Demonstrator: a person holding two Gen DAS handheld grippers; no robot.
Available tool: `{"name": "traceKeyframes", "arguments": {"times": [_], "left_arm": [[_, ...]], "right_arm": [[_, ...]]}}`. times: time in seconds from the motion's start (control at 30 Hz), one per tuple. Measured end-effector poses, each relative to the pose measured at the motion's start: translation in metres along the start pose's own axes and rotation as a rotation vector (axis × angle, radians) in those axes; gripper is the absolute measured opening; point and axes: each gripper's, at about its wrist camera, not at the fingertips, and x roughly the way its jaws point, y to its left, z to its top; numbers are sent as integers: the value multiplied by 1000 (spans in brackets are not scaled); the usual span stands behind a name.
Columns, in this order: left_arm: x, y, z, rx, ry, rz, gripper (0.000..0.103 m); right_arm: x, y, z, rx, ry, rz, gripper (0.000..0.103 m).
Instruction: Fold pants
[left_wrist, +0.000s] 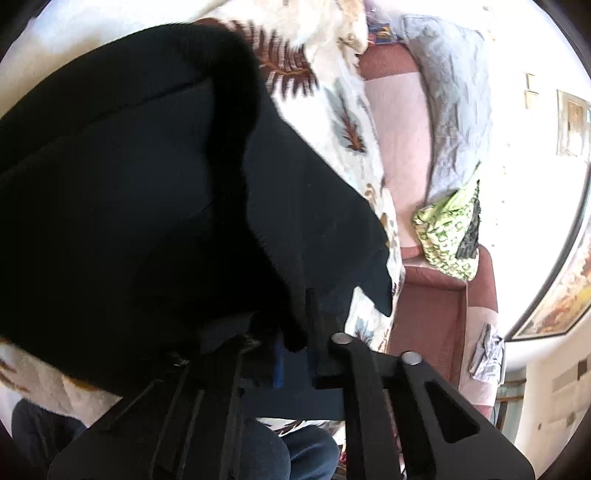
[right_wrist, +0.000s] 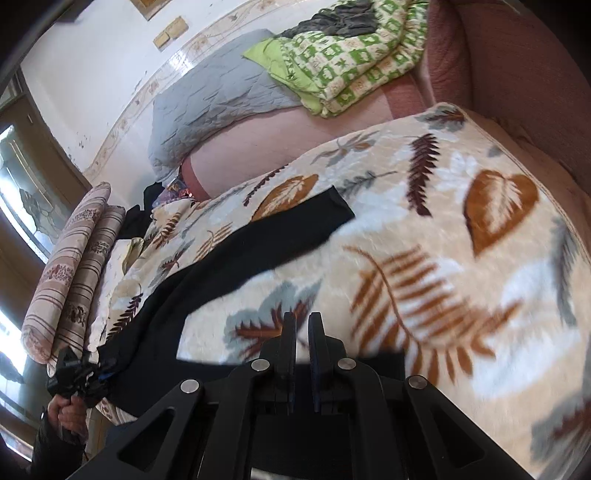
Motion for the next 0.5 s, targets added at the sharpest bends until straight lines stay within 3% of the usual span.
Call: {"name": "traceKeyframes", "arguments": {"times": [0.1,0.23,0.3,0.37,0.47,0.5], "left_arm": [[-5,-5,-5,19,-5,4,5],[-11,-26,-5,63,-20,-46,5],[-18,-37,-1,88,-39,-63,5],[-22,-48,5,114,-51,-75,5],[-26,-57,14,145,-68,-69,5],[-27,-59,16,153,-73,-66,5]], "right_arm": [[21,-15,32,51,-14,23,6],[65,-67,65,415,-7,254,8],[94,-90,73,584,3,307,10],[114,-95,81,615,30,305,15],[134,-96,89,606,97,164,18],[135,-96,89,615,100,152,24]]}}
